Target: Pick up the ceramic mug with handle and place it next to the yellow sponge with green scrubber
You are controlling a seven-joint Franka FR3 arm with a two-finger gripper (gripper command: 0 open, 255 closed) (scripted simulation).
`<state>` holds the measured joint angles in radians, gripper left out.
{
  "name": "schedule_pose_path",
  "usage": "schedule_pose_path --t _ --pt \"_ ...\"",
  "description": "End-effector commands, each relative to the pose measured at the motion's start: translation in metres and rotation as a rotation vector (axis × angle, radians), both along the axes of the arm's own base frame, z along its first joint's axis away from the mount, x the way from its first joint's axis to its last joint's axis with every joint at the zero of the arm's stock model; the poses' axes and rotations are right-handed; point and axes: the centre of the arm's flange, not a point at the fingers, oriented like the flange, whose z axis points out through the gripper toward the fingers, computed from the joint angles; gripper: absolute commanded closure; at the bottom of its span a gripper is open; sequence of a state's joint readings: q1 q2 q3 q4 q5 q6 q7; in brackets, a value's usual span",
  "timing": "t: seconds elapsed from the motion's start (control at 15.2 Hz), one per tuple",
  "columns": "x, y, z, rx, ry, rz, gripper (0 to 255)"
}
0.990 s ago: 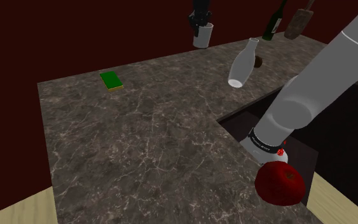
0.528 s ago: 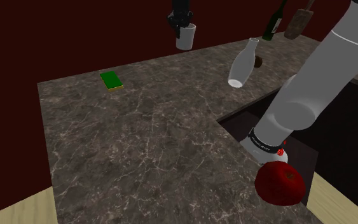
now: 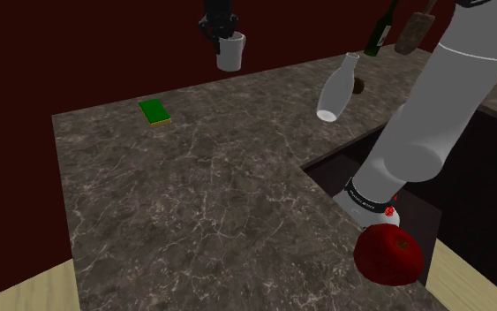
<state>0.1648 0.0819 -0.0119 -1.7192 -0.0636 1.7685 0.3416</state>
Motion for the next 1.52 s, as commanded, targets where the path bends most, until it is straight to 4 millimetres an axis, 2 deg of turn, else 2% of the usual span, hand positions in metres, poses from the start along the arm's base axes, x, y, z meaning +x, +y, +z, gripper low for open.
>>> schedule_pose_path --t 0.0,0.53,0.59,1.45 --pt "0.010 0.026 -0.001 0.000 0.000 -0.001 255" --pt "0.051 0.124 -0.001 0.000 0.000 -0.001 255" --pt "0.053 0.127 -0.001 0.000 0.000 -0.001 255" --pt "0.053 0.127 -0.069 0.000 0.000 -0.001 255"
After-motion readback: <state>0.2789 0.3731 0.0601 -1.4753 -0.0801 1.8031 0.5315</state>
